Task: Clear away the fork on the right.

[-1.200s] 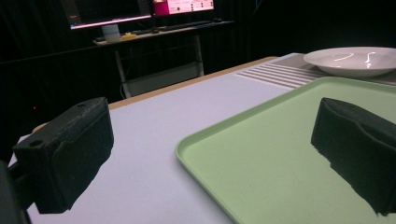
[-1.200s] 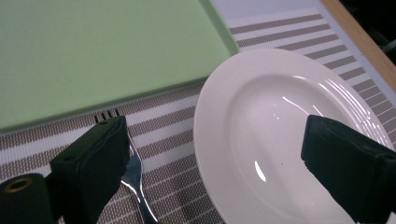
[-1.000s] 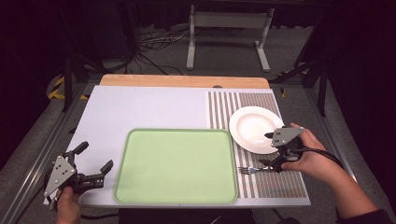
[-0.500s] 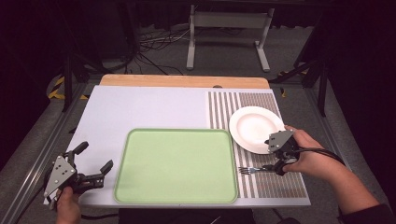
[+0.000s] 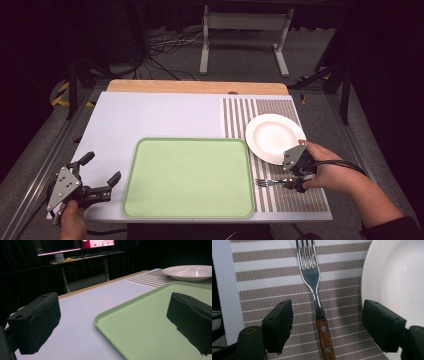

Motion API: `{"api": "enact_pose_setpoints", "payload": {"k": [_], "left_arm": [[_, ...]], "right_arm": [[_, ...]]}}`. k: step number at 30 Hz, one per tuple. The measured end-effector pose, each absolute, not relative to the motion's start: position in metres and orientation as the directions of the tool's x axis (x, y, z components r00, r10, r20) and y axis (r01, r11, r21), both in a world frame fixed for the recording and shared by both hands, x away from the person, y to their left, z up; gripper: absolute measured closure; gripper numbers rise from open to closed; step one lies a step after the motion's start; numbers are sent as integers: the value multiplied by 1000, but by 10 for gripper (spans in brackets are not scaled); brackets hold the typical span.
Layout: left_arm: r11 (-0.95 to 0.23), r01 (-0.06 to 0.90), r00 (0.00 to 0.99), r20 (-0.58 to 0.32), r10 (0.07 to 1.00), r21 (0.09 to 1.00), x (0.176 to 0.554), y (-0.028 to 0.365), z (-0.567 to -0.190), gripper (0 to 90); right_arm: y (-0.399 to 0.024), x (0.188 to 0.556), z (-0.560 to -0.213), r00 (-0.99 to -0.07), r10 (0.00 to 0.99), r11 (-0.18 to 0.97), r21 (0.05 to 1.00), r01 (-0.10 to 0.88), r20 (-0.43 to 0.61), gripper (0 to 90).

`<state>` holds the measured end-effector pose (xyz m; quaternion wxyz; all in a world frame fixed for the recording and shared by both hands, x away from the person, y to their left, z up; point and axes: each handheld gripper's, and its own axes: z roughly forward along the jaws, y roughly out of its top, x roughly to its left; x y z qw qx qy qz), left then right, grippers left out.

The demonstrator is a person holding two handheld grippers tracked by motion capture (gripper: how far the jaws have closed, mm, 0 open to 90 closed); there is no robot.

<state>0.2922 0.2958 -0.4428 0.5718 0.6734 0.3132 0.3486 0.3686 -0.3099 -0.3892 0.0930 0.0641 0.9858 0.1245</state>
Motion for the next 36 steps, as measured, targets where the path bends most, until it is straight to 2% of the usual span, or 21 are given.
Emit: {"api": "enact_pose_setpoints", "payload": {"k": [5,11,20,23,27,36], "left_arm": [[-148,21,559,111,822,989,292,296,-443,0],[-147,19,557,112,823,989,292,296,-442,0],[-146,19,558,111,823,989,292,296,-443,0],[-149,21,559,112,822,989,292,296,-443,0],[-150,21,561,112,820,988,292,296,-443,0],[-153,20,563,115,818,988,293,295,-443,0]], "right_arm": [[-309,369,-393,-981,115,975,207,82,-154,235],[-304,367,-400,-989,95,988,129,80,-114,254],[-302,370,-409,-994,76,995,63,71,-84,299],[-301,371,-409,-995,59,997,59,54,-84,360],[-301,374,-408,-996,52,998,21,51,-79,527],[-306,381,-412,-998,26,1000,-13,27,-62,719]]}}
